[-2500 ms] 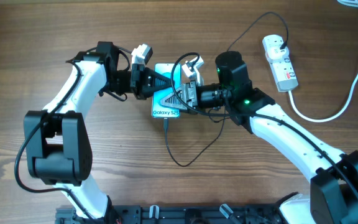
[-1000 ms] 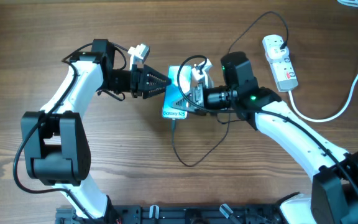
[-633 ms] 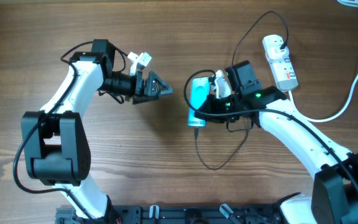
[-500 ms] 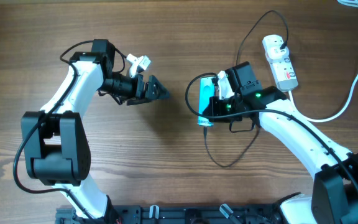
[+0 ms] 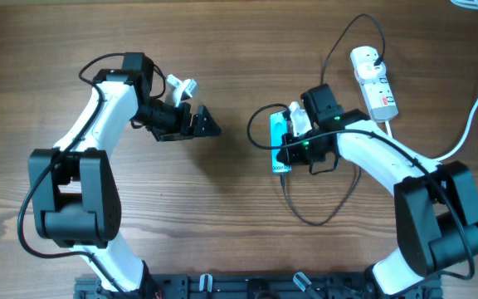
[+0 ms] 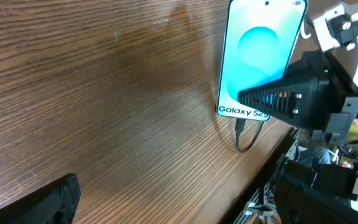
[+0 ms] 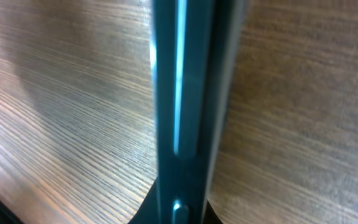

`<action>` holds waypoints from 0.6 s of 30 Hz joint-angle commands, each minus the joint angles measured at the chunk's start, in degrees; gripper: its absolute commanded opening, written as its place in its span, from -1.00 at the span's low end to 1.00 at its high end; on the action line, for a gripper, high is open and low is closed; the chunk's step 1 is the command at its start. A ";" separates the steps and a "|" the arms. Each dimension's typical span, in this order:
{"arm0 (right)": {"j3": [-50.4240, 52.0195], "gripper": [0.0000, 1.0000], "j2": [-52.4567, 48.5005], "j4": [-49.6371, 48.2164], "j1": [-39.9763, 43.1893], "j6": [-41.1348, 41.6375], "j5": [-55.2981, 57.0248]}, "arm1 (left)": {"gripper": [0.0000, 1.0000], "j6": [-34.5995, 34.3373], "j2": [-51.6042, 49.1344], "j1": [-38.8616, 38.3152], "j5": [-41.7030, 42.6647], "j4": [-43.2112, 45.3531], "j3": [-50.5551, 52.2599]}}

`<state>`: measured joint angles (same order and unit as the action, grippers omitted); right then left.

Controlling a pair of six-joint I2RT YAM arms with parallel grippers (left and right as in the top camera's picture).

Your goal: Plug charger to phone and switch on socket

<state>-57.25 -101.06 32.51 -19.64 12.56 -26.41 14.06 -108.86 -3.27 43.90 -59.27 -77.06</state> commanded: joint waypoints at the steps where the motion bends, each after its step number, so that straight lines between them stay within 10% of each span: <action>1: -1.22 -0.91 -1.77 -0.98 2.62 -2.08 -3.28 | 1.00 0.48 -0.63 0.17 -0.55 0.17 0.22; 18: -1.22 -0.90 -7.39 -3.28 3.91 -2.03 -3.28 | 1.00 0.48 -0.63 0.17 -0.55 0.17 0.22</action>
<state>-58.39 -105.65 29.61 -15.90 11.84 -32.12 14.06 -108.86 -3.27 43.70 -59.24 -77.06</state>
